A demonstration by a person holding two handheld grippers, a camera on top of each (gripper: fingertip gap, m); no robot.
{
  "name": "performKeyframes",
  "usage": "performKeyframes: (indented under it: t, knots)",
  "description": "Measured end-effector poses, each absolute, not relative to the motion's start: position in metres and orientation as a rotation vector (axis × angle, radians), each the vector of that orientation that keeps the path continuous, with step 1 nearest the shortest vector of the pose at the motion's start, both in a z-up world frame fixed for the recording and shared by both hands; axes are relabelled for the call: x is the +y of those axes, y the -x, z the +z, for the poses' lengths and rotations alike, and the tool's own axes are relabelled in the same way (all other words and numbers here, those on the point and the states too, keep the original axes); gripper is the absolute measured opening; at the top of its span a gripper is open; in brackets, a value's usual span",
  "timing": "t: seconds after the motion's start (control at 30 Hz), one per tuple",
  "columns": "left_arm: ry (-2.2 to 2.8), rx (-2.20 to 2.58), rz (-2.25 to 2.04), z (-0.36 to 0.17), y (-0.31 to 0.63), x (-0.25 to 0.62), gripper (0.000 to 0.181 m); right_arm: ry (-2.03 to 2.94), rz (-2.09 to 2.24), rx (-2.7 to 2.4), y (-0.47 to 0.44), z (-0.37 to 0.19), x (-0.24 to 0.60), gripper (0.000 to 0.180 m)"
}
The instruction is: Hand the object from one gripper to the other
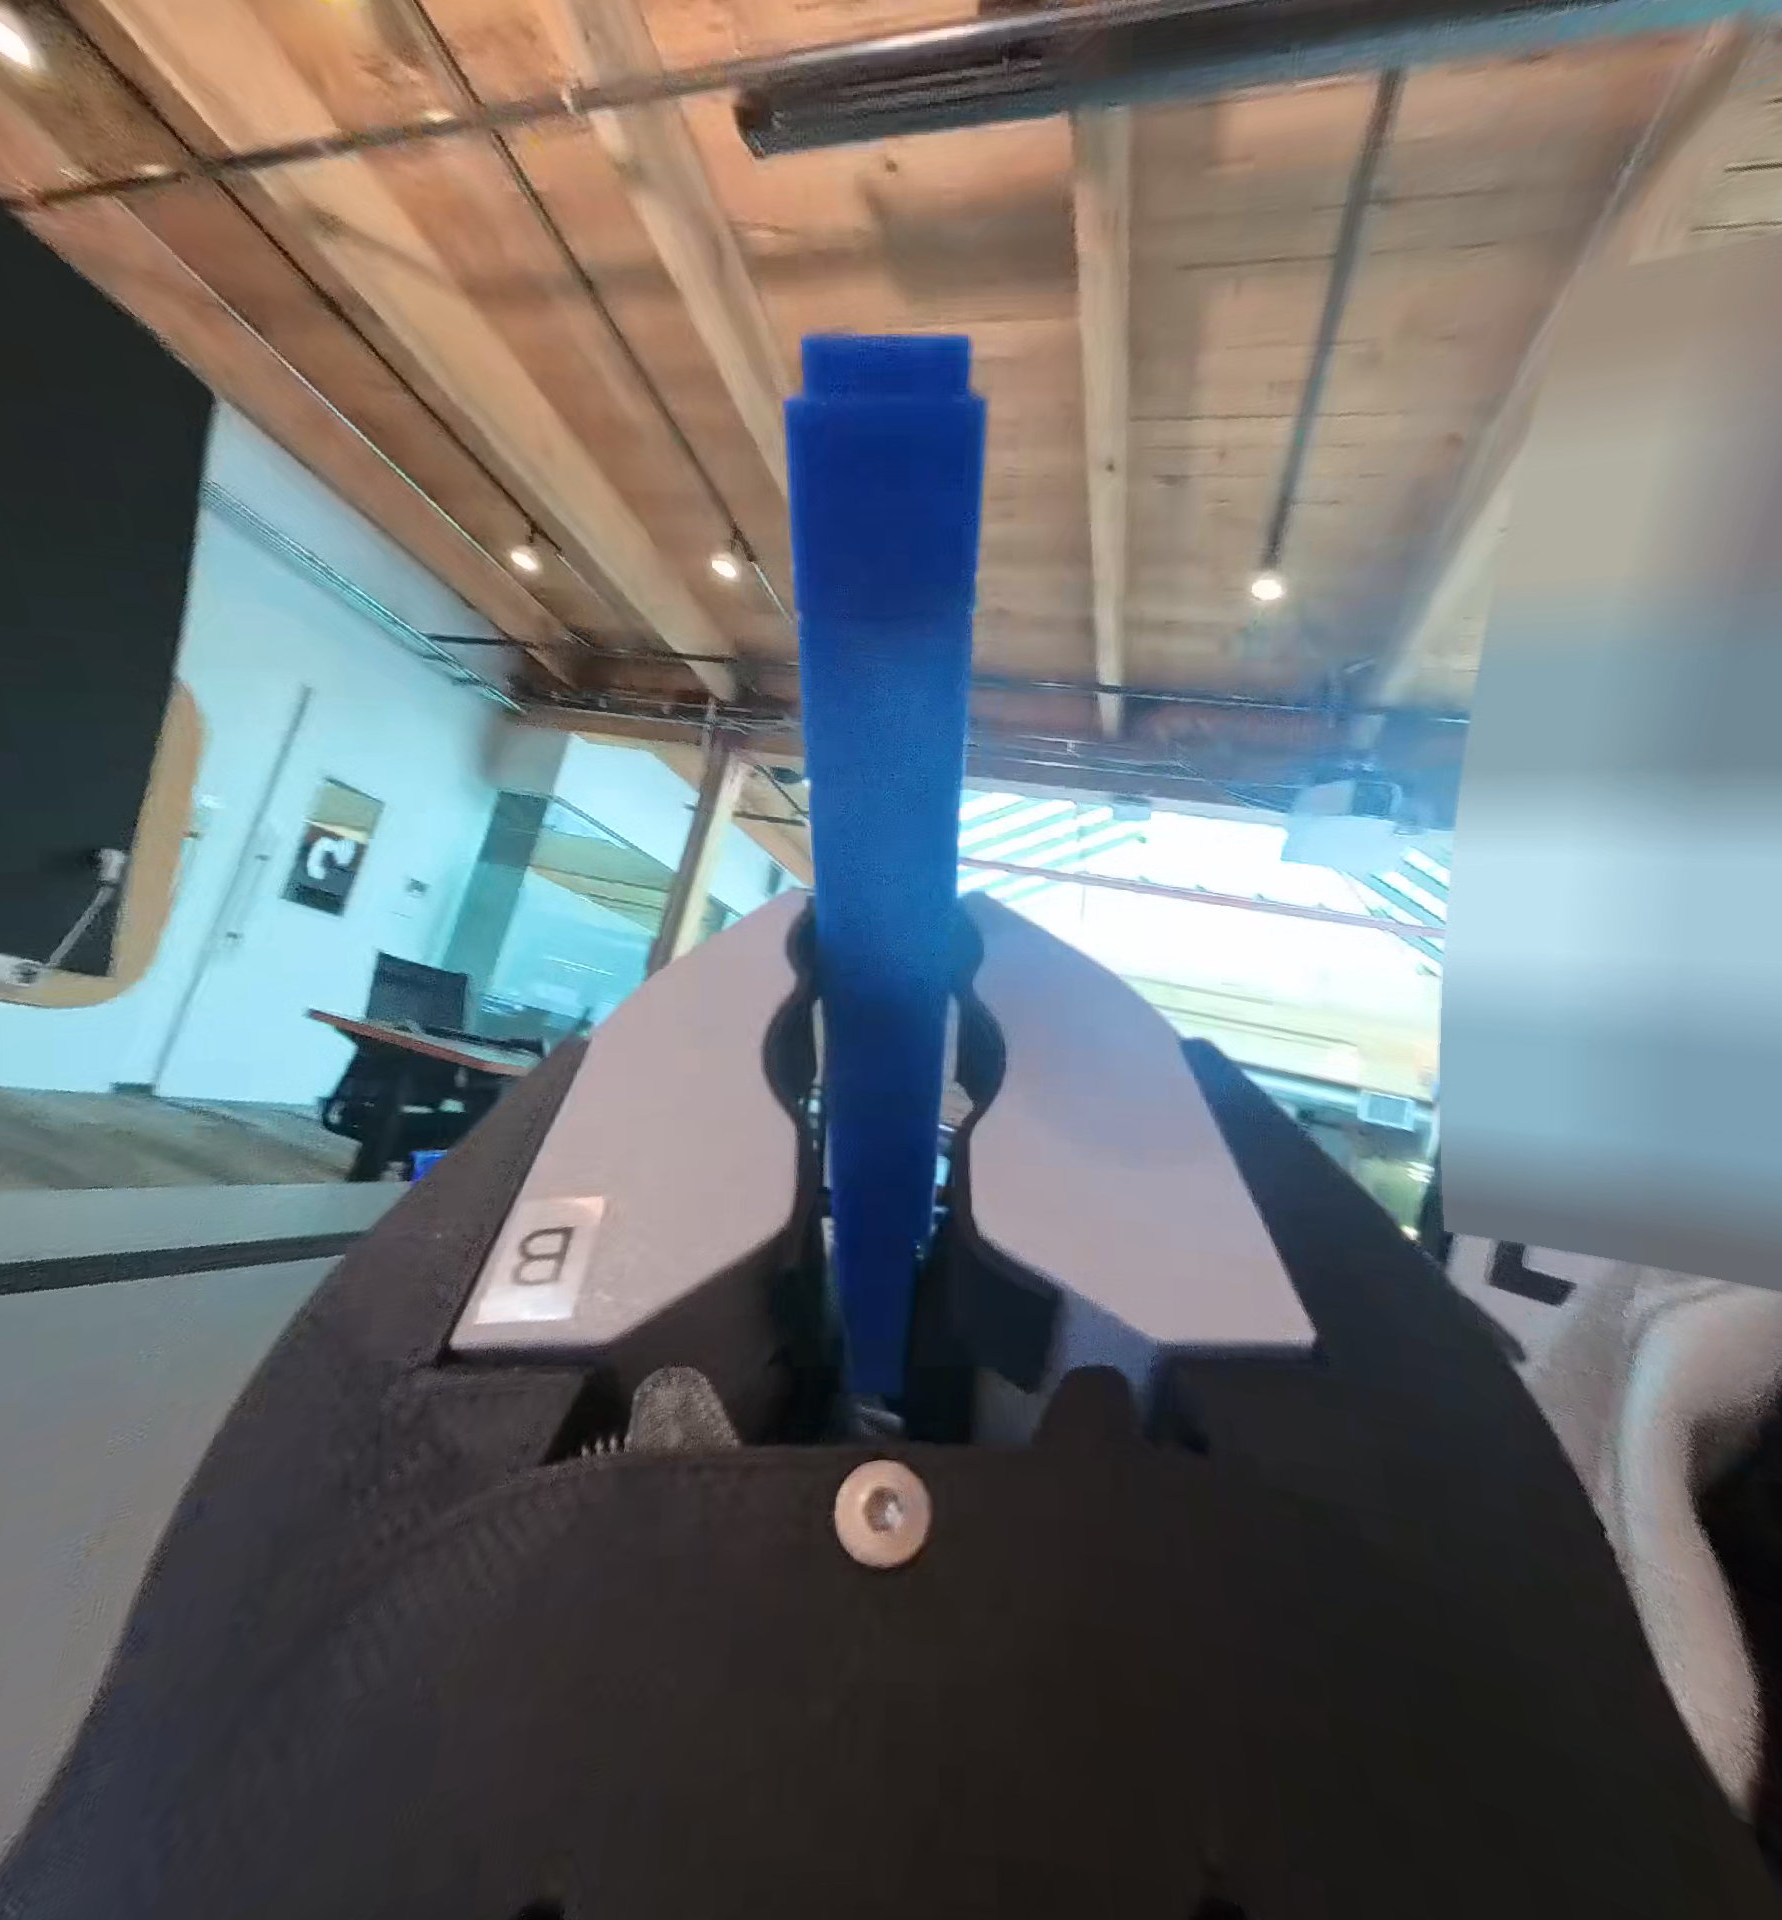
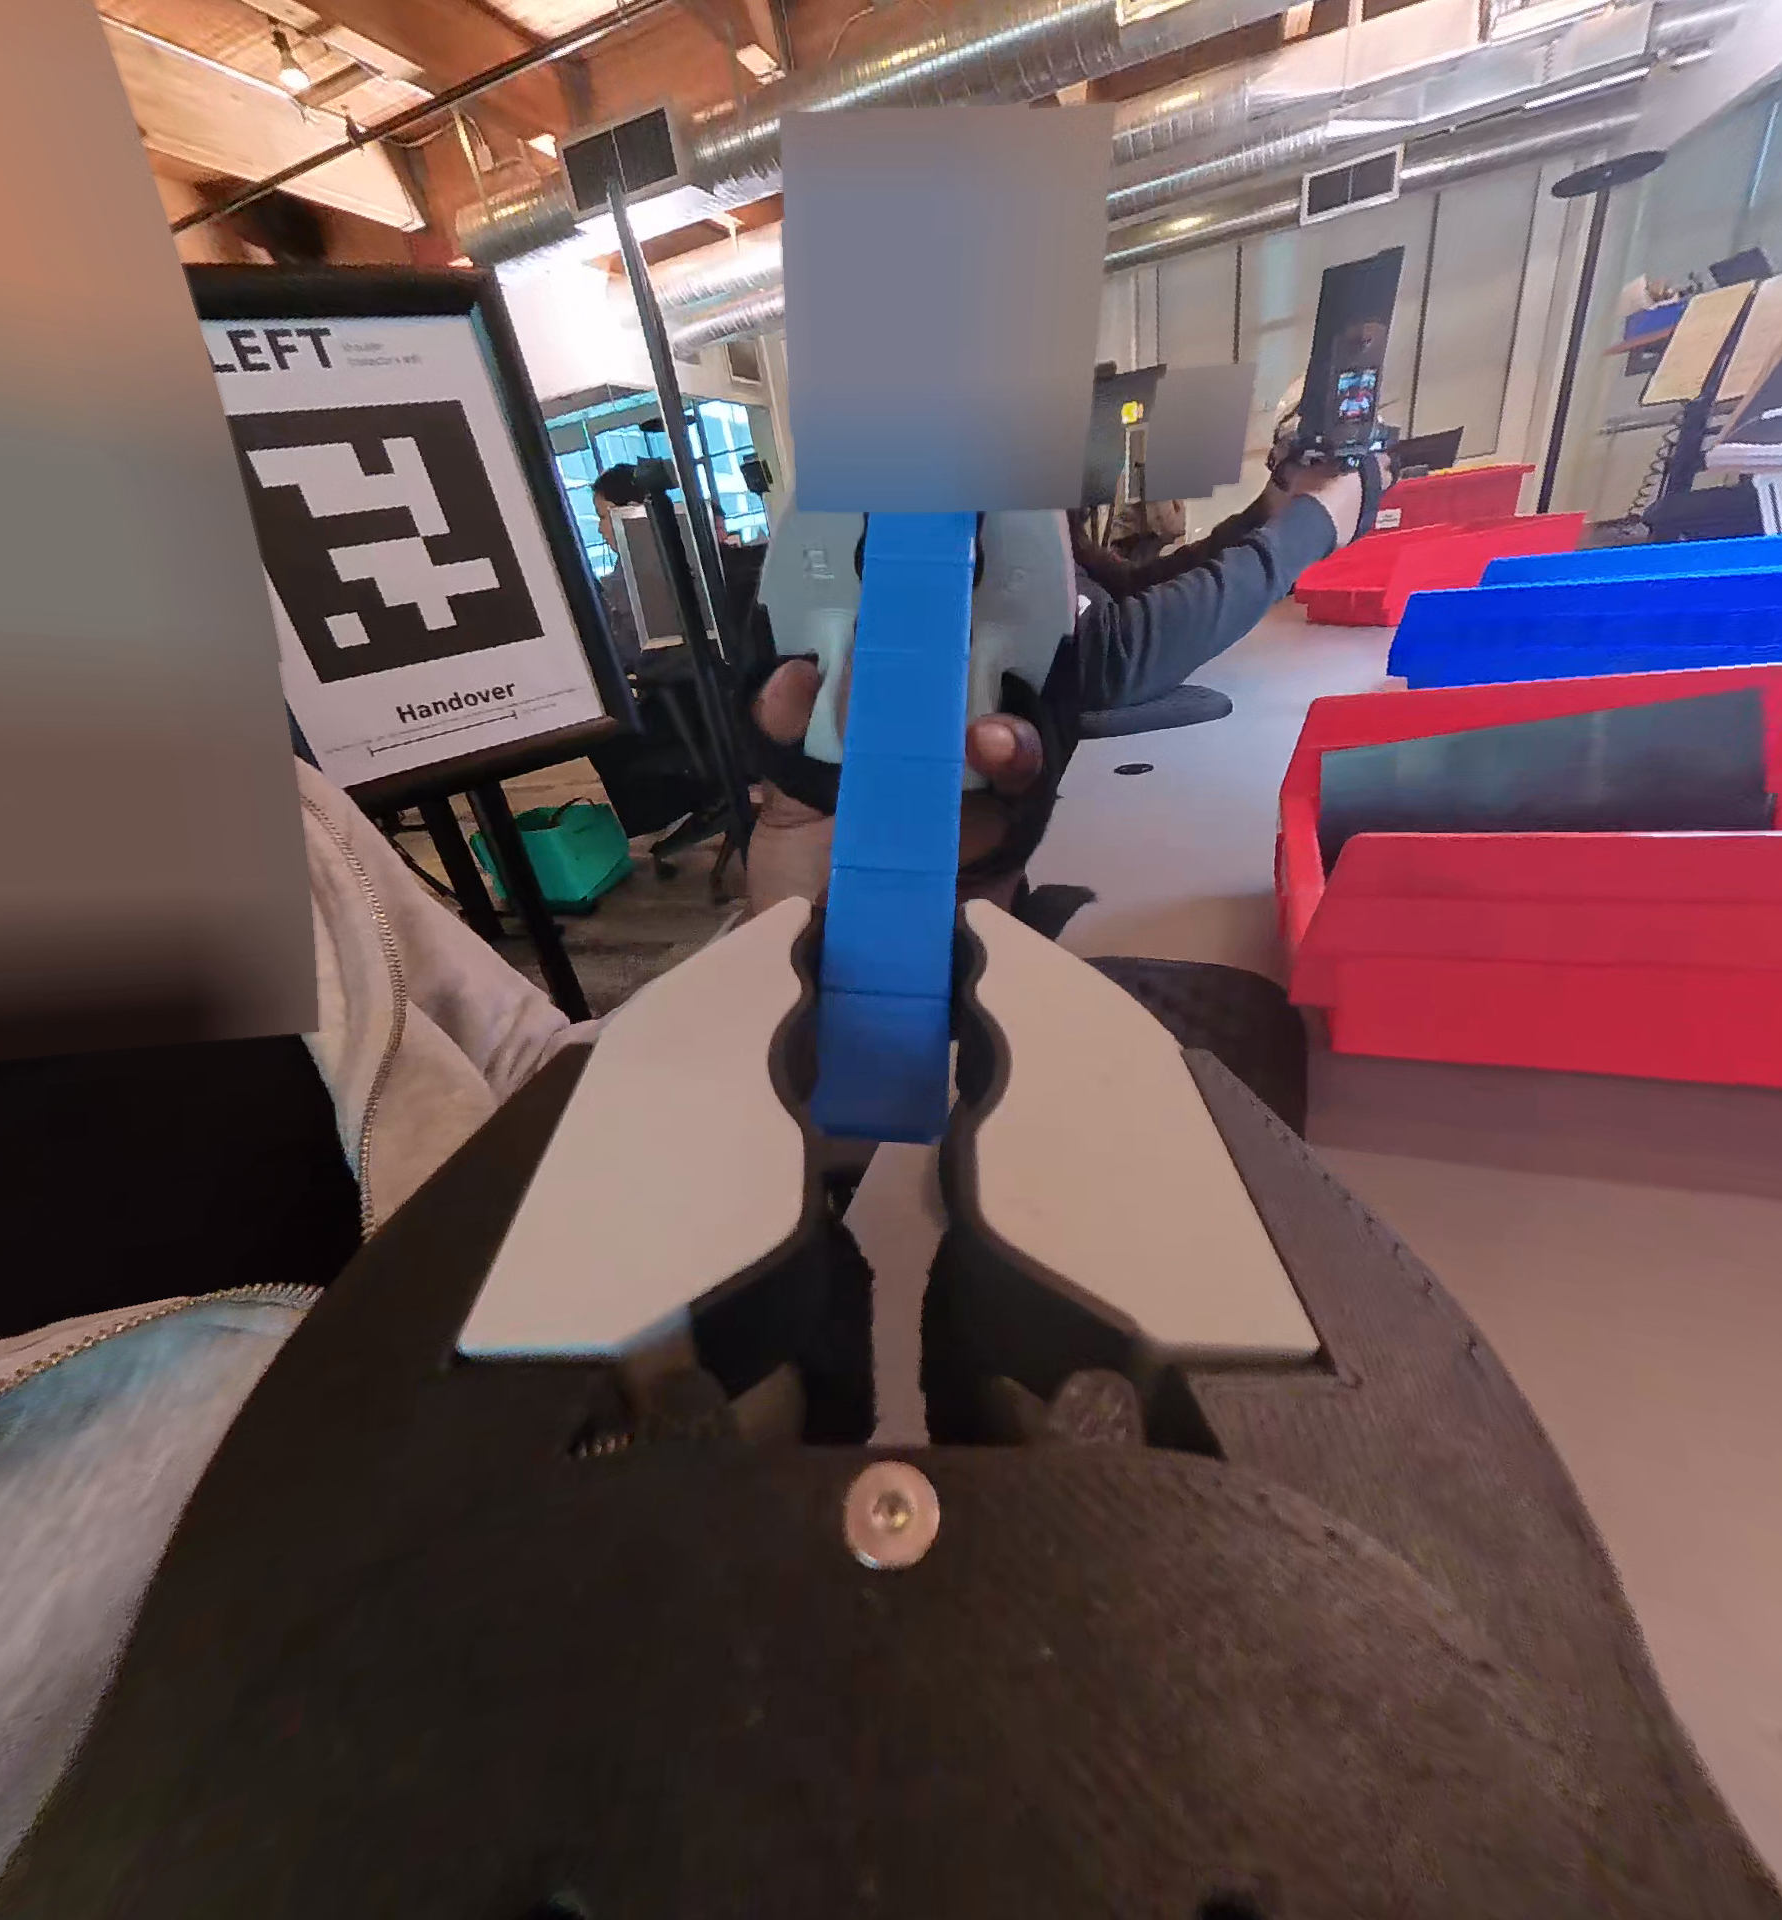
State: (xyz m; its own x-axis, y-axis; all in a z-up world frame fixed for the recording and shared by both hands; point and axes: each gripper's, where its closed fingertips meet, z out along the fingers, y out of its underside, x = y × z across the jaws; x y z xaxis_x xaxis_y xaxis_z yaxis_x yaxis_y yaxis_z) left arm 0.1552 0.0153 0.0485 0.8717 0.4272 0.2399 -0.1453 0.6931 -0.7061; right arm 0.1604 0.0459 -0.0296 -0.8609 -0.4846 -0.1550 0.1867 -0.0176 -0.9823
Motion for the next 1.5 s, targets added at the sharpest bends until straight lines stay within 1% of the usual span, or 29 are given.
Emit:
performKeyframes:
  t: [0.1, 0.13, 0.2, 0.23, 0.33, 0.43, 0.47, 0.5, 0.53, 0.57, 0.7, 0.77, 0.8, 0.83, 0.87, 0.9, 0.93, 1.0, 1.03, 1.07, 1.1, 1.27, 1.37, 1.4, 1.5]
  knots:
    - [0.686, -0.377, 0.399, 0.054, -0.158, 0.014, 0.022, 0.302, -1.93, 1.771, -0.16, -0.023, 0.049, 0.023]
    - [0.615, -0.37, 0.415, 0.059, -0.16, 0.009, 0.022, 0.288, -1.964, 1.711, -0.159, -0.017, 0.051, 0.027]
    - [0.421, -0.369, 0.478, 0.066, -0.163, -0.011, 0.021, 0.208, -2.084, 1.526, -0.15, 0.002, 0.055, 0.057]
    - [0.335, -0.375, 0.504, 0.067, -0.164, -0.02, 0.022, 0.154, -2.142, 1.424, -0.145, 0.009, 0.057, 0.066]
    - [0.156, -0.37, 0.492, 0.064, -0.168, -0.027, 0.022, 0.039, -2.201, 1.234, -0.141, 0.014, 0.053, 0.085]
    - [0.16, -0.409, 0.426, 0.054, -0.158, -0.008, 0.022, -0.015, -2.233, 1.163, -0.144, 0.011, 0.045, 0.076]
    - [0.181, -0.422, 0.4, 0.051, -0.155, 0.0, 0.022, -0.028, -2.267, 1.111, -0.142, 0.014, 0.047, 0.069]
    - [0.196, -0.436, 0.384, 0.049, -0.152, 0.006, 0.022, -0.029, -2.3, 1.059, -0.14, 0.019, 0.053, 0.051]
    - [0.213, -0.448, 0.382, 0.046, -0.149, 0.01, 0.022, -0.006, -2.329, 1.027, -0.139, 0.023, 0.059, 0.028]
    - [0.245, -0.438, 0.378, 0.045, -0.148, 0.015, 0.022, 0.002, -2.353, 1.047, -0.136, 0.024, 0.063, 0.025]
    - [0.487, -0.459, 0.286, 0.035, -0.139, 0.039, 0.024, 0.008, -2.396, 1.09, -0.121, 0.031, 0.079, 0.023]
    - [0.471, -0.454, 0.303, 0.034, -0.139, 0.039, 0.023, -0.02, -2.384, 1.046, -0.118, 0.034, 0.082, 0.023]
    - [0.435, -0.45, 0.332, 0.035, -0.14, 0.038, 0.022, -0.023, -2.398, 0.996, -0.119, 0.035, 0.082, 0.027]
    - [0.411, -0.435, 0.337, 0.035, -0.142, 0.039, 0.022, -0.044, -2.42, 0.955, -0.12, 0.036, 0.081, 0.042]
    - [0.413, -0.432, 0.325, 0.034, -0.142, 0.043, 0.022, -0.073, -2.422, 0.965, -0.121, 0.033, 0.074, 0.052]
    - [0.435, -0.445, 0.314, 0.032, -0.139, 0.049, 0.022, -0.064, -2.392, 1.017, -0.127, 0.027, 0.067, 0.044]
    - [0.46, -0.458, 0.305, 0.029, -0.136, 0.054, 0.022, -0.016, -2.362, 1.065, -0.134, 0.024, 0.063, 0.023]
    - [0.496, -0.456, 0.302, 0.028, -0.136, 0.058, 0.023, 0.026, -2.372, 1.12, -0.136, 0.024, 0.064, 0.022]
    - [0.535, -0.449, 0.303, 0.027, -0.136, 0.061, 0.027, 0.046, -2.371, 1.15, -0.137, 0.024, 0.065, 0.023]
    - [0.568, -0.436, 0.311, 0.026, -0.138, 0.062, 0.026, 0.056, -2.379, 1.154, -0.135, 0.027, 0.069, 0.023]
    - [0.592, -0.434, 0.325, 0.024, -0.138, 0.063, 0.021, 0.056, -2.396, 1.127, -0.132, 0.031, 0.075, 0.022]
    - [0.618, -0.451, 0.355, 0.016, -0.135, 0.075, 0.021, 0.019, -2.445, 1.041, -0.129, 0.037, 0.078, 0.023]
    - [0.661, -0.457, 0.332, 0.011, -0.133, 0.082, 0.022, 0.044, -2.463, 1.078, -0.132, 0.036, 0.079, 0.023]
    - [0.697, -0.458, 0.339, 0.009, -0.133, 0.082, 0.024, 0.054, -2.447, 1.118, -0.13, 0.036, 0.08, 0.024]
    - [0.855, -0.46, 0.39, 0.001, -0.134, 0.071, 0.056, 0.053, -2.39, 1.159, -0.119, 0.043, 0.091, 0.024]
